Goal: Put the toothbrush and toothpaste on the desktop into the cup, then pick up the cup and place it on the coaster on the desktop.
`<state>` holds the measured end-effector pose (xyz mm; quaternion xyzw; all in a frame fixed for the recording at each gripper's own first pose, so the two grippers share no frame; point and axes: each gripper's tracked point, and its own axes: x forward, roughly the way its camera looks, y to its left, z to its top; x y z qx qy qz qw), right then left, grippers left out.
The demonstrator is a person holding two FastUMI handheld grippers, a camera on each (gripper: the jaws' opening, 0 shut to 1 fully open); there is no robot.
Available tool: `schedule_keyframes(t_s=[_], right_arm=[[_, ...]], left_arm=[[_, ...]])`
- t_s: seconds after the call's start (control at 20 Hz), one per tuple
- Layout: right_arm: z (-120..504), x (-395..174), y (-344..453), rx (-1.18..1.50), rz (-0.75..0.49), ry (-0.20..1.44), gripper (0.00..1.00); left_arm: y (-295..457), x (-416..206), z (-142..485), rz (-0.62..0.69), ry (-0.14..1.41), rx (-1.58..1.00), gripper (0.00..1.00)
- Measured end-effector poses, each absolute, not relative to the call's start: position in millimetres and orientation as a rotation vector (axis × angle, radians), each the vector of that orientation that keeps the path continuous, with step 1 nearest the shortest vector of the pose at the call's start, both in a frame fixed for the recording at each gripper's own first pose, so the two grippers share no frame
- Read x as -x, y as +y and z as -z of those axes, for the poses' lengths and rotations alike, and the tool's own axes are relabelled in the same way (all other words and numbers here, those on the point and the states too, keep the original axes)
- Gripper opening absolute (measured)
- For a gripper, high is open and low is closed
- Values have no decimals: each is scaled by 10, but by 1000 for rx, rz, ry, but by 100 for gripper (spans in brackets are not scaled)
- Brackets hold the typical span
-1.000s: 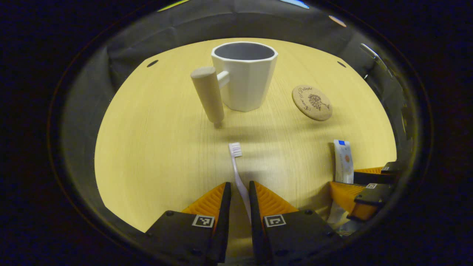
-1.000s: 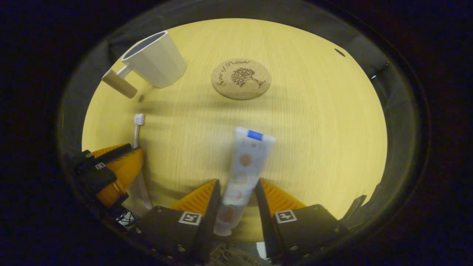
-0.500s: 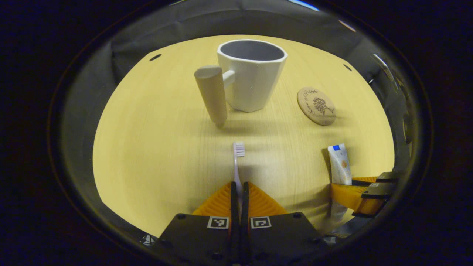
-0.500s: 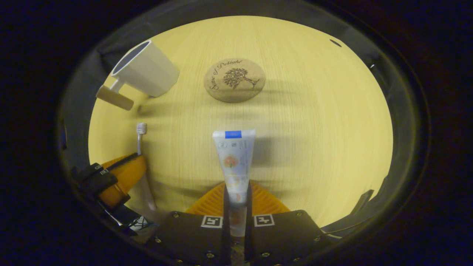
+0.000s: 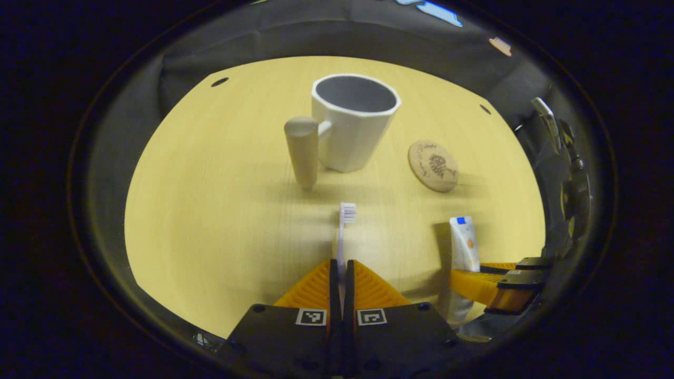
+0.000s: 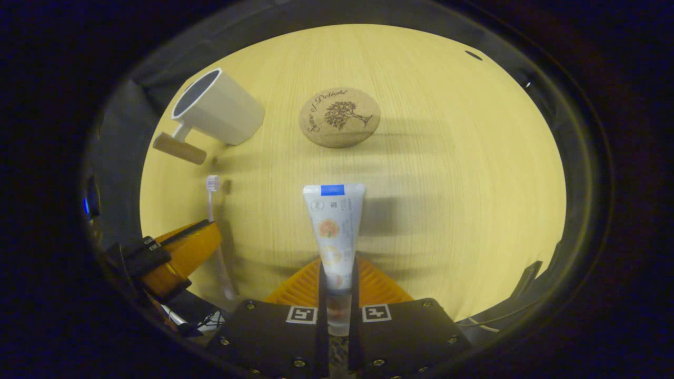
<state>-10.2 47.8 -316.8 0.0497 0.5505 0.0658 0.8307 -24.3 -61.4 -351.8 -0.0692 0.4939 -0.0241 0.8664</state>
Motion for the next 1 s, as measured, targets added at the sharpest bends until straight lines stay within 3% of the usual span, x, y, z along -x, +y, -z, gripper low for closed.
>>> schedule_keyframes(t_s=[0.5, 1.0], right_arm=[[2719, 79, 293, -181, -107, 1033, 16], [2643, 112, 253, -223, -88, 997, 16]], left_arm=[[-1038, -244, 2119, 224, 750, 225, 7], [-517, -1170, 977, 303, 444, 326, 7]])
